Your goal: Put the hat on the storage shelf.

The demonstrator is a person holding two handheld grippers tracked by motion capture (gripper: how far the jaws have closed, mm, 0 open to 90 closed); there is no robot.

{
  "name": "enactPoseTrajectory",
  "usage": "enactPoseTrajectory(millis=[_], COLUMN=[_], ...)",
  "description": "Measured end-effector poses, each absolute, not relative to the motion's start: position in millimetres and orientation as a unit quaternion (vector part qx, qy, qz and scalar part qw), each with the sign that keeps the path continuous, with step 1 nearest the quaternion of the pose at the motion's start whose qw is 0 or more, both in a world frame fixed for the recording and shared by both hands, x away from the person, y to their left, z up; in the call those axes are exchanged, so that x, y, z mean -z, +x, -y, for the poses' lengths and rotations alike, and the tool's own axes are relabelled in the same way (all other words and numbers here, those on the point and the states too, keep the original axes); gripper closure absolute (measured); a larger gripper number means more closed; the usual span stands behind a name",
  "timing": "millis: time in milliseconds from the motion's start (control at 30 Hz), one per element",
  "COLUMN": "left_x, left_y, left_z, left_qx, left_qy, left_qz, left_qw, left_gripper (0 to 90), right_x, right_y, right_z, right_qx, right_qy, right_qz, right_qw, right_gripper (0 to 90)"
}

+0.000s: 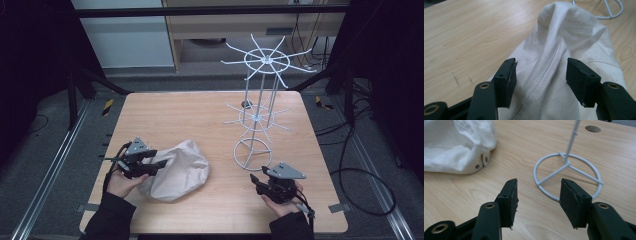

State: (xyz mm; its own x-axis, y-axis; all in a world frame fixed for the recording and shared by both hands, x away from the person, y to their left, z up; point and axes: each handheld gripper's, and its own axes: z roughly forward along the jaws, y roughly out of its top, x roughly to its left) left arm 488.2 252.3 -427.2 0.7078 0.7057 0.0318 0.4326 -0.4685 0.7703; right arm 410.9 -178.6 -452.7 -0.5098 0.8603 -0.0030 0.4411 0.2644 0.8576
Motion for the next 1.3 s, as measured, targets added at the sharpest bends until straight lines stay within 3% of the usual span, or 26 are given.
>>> enactPoseTrajectory(millis=[333,700,1300], left_x=[434.1,435.4,399.4], left_y=[495.1,492.3,463.4], left_z=[-244.4,-248.4,-260.4], left_qx=[-0.166,-0.149,-0.167], left_qy=[0.85,0.845,0.776], left_qz=[-0.337,-0.364,-0.39], left_qw=[0.369,0.363,0.467], left_gripper=[52.6,83.9,86.3], right_x=[459.6,472.9,478.9], right_y=[411.3,422.4,428.4], right_z=[217.8,234.4,244.0], right_qx=[-0.415,-0.391,-0.394], right_qy=[0.463,0.487,0.505], right_qz=[-0.736,-0.733,-0.714], right_qw=[0.267,0.269,0.283], right_gripper=[41.5,39.9,34.9])
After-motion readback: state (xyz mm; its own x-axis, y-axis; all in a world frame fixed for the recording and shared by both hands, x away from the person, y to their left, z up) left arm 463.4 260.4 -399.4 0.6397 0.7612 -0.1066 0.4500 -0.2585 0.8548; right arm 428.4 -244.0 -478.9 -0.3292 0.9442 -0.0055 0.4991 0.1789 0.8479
